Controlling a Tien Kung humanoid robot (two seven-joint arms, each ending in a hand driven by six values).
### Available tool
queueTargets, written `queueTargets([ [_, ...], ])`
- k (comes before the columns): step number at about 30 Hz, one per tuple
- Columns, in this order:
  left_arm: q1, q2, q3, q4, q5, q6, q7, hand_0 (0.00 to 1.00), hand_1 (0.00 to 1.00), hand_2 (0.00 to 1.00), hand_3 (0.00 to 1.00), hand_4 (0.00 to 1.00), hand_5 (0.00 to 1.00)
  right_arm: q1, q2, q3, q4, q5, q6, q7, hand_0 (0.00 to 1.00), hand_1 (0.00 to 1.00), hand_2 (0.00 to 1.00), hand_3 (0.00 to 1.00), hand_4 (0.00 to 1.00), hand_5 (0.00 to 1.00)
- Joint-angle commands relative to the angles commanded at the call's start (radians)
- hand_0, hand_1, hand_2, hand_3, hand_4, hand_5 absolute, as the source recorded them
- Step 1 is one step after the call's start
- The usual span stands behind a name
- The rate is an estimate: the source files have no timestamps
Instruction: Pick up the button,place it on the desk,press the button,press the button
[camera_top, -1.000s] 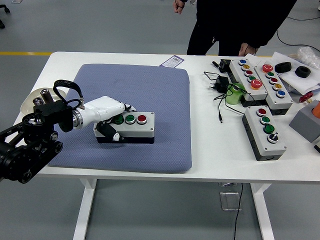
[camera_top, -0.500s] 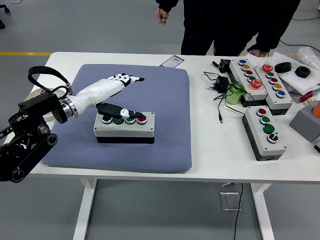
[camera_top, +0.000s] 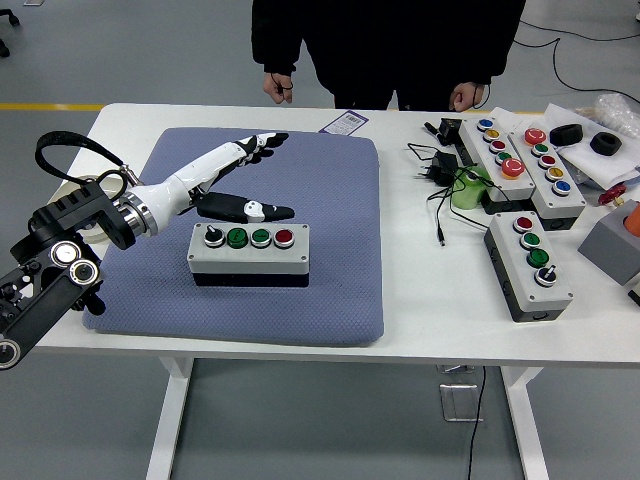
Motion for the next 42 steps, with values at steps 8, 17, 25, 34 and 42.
queueTargets([
  [8,0.041,-0.004,0.001,-0.086,0.158,0.048,0.036,0.275,0.481,0.572,0.998,0.966,0.998,-0.003,0.001,0.003,0.0,-0.001,-0.001,0.001,0.746,0.688,0.707,0.58,0.18,0.128],
  [17,0.072,0.016,0.004,-0.144,0.322,0.067,0.075,0.002,0.04,0.099,0.985,0.971,0.998,-0.008,0.001,0.006,0.0,-0.006,0.0,-0.001,0.746,0.688,0.707,0.58,0.181,0.129],
  [25,0.1,0.042,0.005,-0.183,0.48,-0.057,0.106,0.002,0.002,0.042,0.926,0.95,0.998,-0.011,0.001,0.003,0.0,-0.001,0.0,0.0,0.746,0.688,0.707,0.58,0.181,0.129],
  [34,0.105,0.05,0.011,-0.204,0.527,-0.133,0.139,0.002,0.002,0.005,0.87,0.939,0.998,-0.004,0.002,0.001,0.0,0.003,0.0,0.0,0.746,0.688,0.707,0.58,0.181,0.13],
  [42,0.112,0.059,0.001,-0.206,0.548,-0.125,0.144,0.002,0.002,0.004,0.862,0.935,0.998,-0.003,0.002,0.002,0.0,0.001,0.0,0.0,0.746,0.688,0.707,0.58,0.181,0.129],
])
